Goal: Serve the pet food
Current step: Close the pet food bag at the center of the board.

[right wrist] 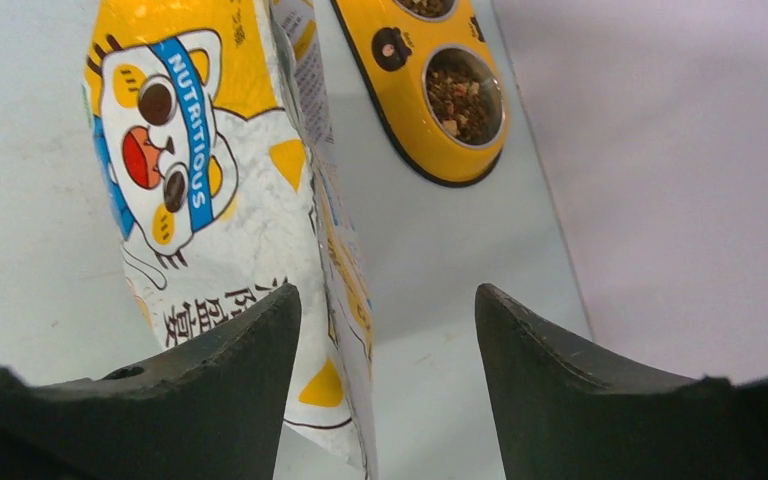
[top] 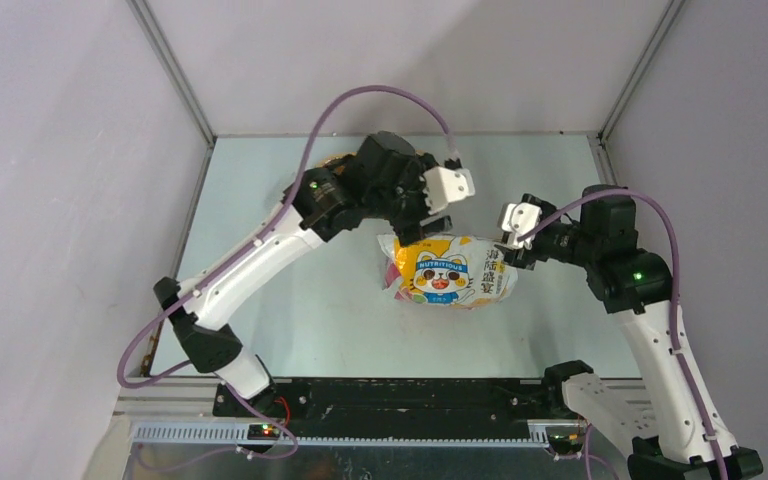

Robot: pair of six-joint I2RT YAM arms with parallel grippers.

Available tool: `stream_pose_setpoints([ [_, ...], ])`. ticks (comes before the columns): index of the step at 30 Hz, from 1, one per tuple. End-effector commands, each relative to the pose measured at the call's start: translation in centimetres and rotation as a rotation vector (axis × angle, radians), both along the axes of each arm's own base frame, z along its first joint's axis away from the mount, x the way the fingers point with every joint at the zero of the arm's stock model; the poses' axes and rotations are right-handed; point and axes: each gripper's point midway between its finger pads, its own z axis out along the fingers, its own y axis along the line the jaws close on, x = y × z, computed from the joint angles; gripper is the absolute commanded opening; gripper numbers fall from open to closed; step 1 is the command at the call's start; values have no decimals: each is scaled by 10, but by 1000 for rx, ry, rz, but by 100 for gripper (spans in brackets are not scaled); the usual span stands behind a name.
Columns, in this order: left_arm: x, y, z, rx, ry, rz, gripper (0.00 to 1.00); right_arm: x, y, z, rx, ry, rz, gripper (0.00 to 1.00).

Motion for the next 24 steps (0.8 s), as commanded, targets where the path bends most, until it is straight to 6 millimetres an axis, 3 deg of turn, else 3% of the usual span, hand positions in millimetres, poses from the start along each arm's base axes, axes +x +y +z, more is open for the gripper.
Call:
stream_pose_setpoints([
  [1,-20,-30,-12,18,22,-119,80,12,-10,3,-40,-80,-46,67],
  [9,-41,-55,-17,9,53,-217,80,15,-17,-10,-81,-69,-69,59],
  [16,-33,-72,-15,-34,47,-193,74,15,-20,-13,-93,-71,-78,52],
  [21,-34,-81,-23,-27,56,-203,67,13,-24,-11,-90,-85,-84,52],
  [24,-36,-86,-30,-15,69,-215,65,11,-27,-9,-76,-86,-94,56],
])
